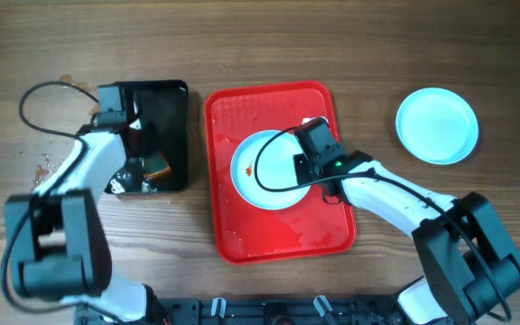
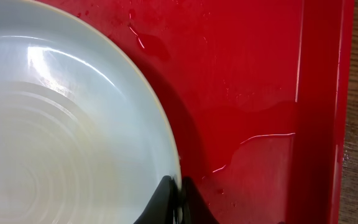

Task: Clean dirty plates on tray and stack at the side
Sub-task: 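Rub the sponge on the black tray with the left gripper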

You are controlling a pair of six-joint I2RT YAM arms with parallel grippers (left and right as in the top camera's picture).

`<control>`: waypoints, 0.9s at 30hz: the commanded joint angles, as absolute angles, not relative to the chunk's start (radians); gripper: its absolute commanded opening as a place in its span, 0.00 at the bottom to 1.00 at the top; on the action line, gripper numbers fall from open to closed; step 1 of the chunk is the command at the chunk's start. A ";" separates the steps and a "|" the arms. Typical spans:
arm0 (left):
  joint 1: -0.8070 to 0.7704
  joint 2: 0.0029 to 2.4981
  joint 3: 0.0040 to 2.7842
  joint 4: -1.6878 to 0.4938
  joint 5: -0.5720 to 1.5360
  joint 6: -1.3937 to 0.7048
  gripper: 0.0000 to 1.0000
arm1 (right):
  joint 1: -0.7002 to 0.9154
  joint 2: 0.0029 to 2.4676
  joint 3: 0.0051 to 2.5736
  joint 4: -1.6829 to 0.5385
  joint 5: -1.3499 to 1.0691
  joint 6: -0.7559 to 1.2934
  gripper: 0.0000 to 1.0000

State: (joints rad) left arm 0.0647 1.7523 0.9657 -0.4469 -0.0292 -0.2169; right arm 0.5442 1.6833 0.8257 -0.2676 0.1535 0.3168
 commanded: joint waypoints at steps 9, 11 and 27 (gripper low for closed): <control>0.063 1.669 0.985 -0.543 0.138 -0.078 0.44 | 0.543 1.711 0.830 -0.273 0.156 0.323 0.04; 0.063 1.671 0.973 -0.585 0.138 -0.078 0.45 | 0.543 1.711 0.830 -0.273 0.156 0.324 0.04; 0.063 1.585 0.921 -0.565 0.134 -0.081 0.57 | 0.543 1.711 0.830 -0.273 0.155 0.322 0.04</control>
State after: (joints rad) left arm 0.0647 1.6245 0.8791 -0.5552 0.1287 -0.0837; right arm 0.5442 1.6833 0.8257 -0.2676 0.1532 0.3168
